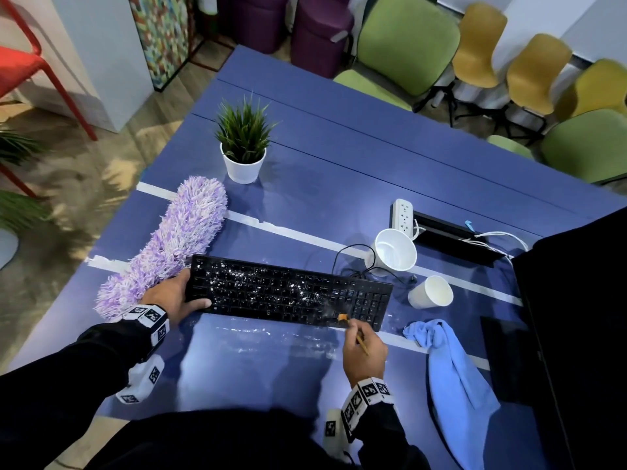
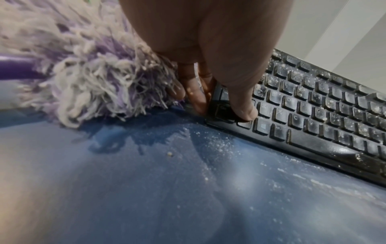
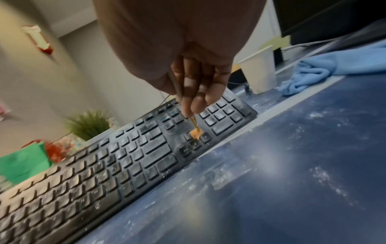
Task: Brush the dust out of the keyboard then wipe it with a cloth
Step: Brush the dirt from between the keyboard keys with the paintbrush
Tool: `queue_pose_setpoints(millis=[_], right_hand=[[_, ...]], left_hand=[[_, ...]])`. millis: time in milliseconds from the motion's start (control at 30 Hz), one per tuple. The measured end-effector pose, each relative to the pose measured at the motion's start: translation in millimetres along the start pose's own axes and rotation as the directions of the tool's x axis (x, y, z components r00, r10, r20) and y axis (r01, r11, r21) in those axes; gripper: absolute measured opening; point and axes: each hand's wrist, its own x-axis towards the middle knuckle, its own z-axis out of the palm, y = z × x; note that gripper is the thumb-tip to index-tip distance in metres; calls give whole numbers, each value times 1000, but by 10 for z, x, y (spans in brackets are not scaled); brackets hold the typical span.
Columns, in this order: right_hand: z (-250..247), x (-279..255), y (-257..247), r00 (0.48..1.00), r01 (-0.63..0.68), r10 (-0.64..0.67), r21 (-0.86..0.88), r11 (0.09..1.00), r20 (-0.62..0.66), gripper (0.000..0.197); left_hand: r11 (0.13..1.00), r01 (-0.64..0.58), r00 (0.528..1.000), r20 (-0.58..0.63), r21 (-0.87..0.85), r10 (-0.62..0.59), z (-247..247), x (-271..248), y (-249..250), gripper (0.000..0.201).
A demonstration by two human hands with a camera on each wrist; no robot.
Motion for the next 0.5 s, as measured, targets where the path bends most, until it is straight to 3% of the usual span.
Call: queue_pose_setpoints(millis=[167,300,433,500], right_hand=[[0,11,19,983,55,-44,-59,997,180,18],[-92,115,-36,994,34,-37,29,999,104,18],[16,75,-134,944,139,-132,-4,990,302,19],[46,94,-169,953,158,-161,33,987,258,18]], left_hand=[[1000,-9,1000,1,11,9,-3,12,5,77],[1000,-9,1000,4,3,9,8,20,-15,77],[1000,-16,1000,1,-7,16,3,20,2,76],[1000,-12,1000,-4,-4,12,15,22,-11,77]])
